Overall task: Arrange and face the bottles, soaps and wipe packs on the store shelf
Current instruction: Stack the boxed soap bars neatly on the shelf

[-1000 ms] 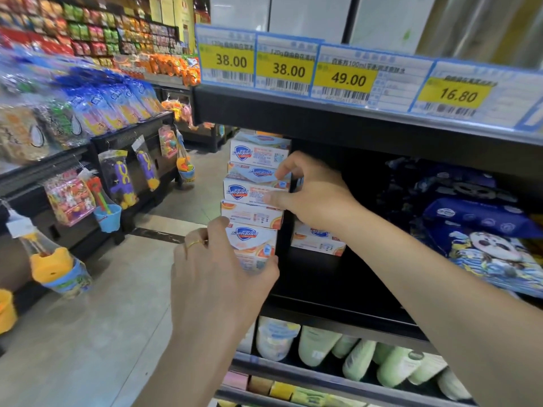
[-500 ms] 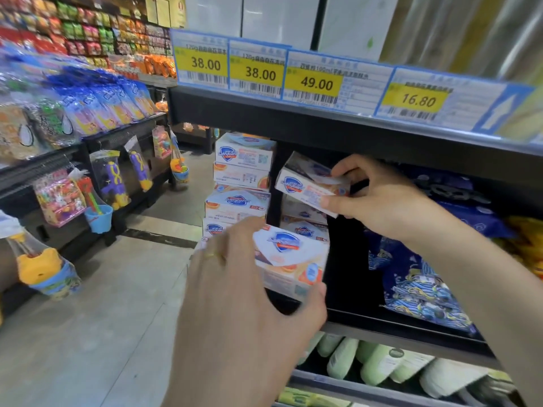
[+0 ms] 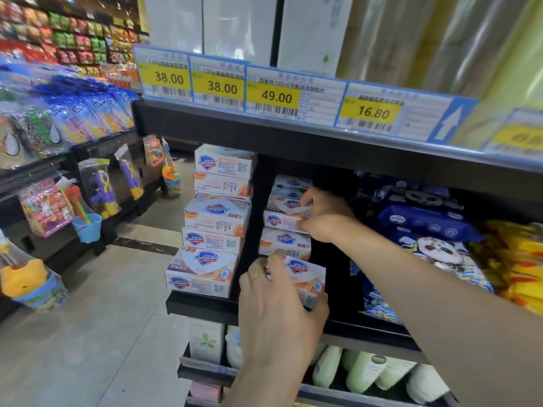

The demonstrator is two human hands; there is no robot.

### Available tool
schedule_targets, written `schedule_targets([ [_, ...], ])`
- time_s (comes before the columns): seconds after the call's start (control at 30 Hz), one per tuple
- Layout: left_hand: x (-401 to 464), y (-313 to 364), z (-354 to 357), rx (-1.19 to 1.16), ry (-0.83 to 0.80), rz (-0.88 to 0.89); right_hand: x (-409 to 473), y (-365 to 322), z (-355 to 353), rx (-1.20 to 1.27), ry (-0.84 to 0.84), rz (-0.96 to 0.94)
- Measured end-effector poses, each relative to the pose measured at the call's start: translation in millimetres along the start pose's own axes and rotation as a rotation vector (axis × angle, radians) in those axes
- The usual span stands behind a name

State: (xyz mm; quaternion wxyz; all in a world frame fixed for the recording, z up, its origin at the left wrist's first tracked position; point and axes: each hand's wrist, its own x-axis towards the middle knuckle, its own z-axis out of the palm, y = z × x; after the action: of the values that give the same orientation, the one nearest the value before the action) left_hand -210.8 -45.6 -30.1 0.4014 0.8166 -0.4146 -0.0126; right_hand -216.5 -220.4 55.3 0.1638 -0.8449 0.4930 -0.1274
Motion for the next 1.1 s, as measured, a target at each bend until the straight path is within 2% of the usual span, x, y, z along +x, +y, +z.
schedule_targets([
  [0.17, 20.4, -3.2, 6.0, 0.081, 0.089, -0.043, 10.5, 3.1, 12.8, 0.086, 0.025, 0.041],
  [0.37, 28.5, -5.5, 10.1, 0.100, 0.099, -0.059, 15.9, 6.3, 19.1, 0.117, 0.062, 0.052],
  [0.9, 33.2, -8.6, 20.6, 0.208, 0.081, -0.010, 19.5, 3.7, 23.1, 0.090, 0.077, 0.083],
  [1.1, 29.4, -7.3, 13.9, 0.186, 0.015, -0.003, 10.5, -3.0, 22.2, -0.005, 0.076, 0.103],
])
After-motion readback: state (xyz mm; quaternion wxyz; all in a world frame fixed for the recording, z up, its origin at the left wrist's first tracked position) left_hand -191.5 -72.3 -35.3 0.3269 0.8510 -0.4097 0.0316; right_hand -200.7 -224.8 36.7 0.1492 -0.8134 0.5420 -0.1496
